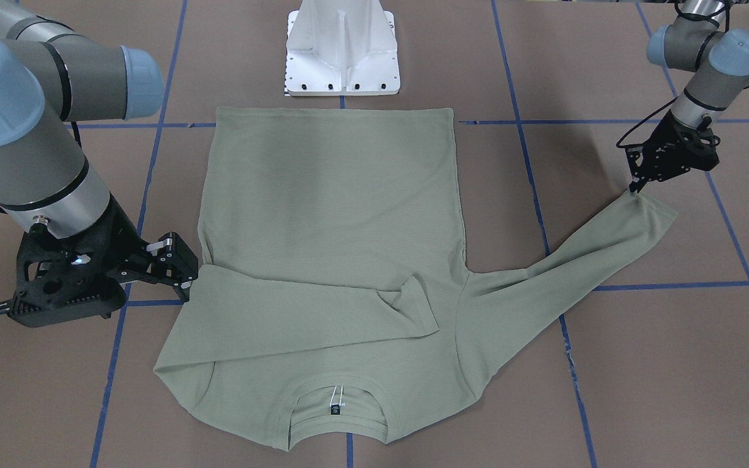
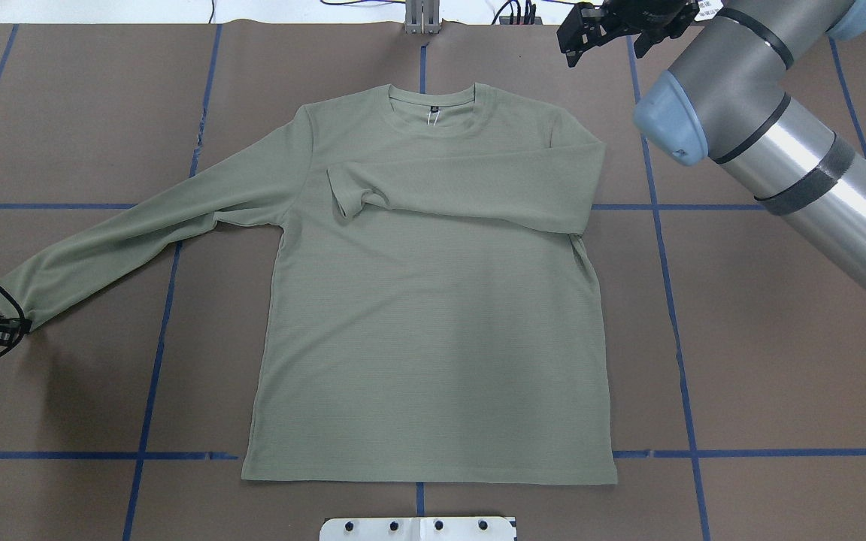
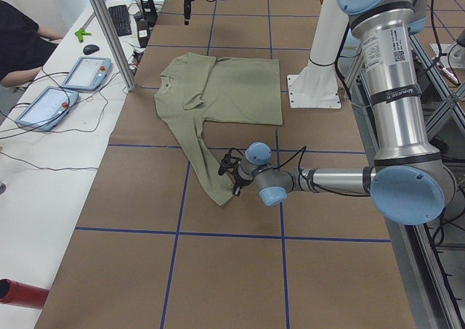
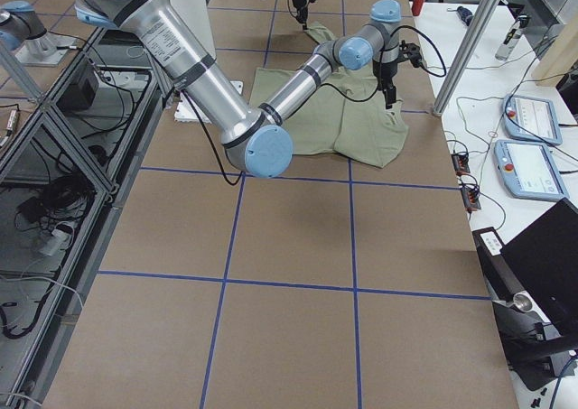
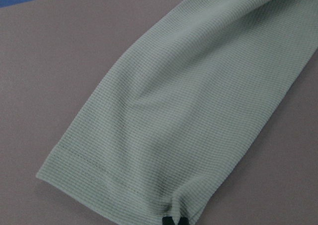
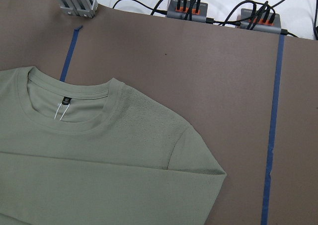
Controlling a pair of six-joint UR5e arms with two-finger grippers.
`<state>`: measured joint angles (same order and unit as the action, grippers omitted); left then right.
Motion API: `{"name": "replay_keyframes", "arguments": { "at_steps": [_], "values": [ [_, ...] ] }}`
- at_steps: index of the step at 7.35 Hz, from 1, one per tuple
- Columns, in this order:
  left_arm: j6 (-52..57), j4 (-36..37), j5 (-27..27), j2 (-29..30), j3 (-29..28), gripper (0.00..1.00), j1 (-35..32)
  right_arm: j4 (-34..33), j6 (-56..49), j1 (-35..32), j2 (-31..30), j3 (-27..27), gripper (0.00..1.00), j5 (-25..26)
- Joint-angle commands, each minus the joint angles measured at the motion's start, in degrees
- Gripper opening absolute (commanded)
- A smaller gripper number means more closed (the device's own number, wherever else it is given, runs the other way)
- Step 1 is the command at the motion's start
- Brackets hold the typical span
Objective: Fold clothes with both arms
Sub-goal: 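Fold the held sleeve across the shirt front toward the collar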
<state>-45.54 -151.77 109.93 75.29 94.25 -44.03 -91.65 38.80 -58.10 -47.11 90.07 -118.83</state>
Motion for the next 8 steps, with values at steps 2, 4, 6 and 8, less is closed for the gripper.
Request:
{"name": "replay_keyframes", "arguments": {
  "at_steps": [2,4,6,8],
  "values": [
    [-0.4,1.5,1.1,7.1,2.7,0.0,-6.5,0.1,0.0,0.0,0.0,-0.1,1.0,0.0],
    [-0.9,13.8,2.9,19.3,3.2,0.0,-10.7,0.2,0.0,0.0,0.0,0.0,1.0,0.0],
    [-1.2,24.6,2.7,32.3,3.3,0.0,-11.4,0.2,0.0,-0.1,0.0,0.1,1.0,0.0],
    [-7.9,30.1,2.7,45.0,2.6,0.0,-11.3,0.1,0.0,-0.2,-0.4,0.2,1.0,0.0]
  ]
}}
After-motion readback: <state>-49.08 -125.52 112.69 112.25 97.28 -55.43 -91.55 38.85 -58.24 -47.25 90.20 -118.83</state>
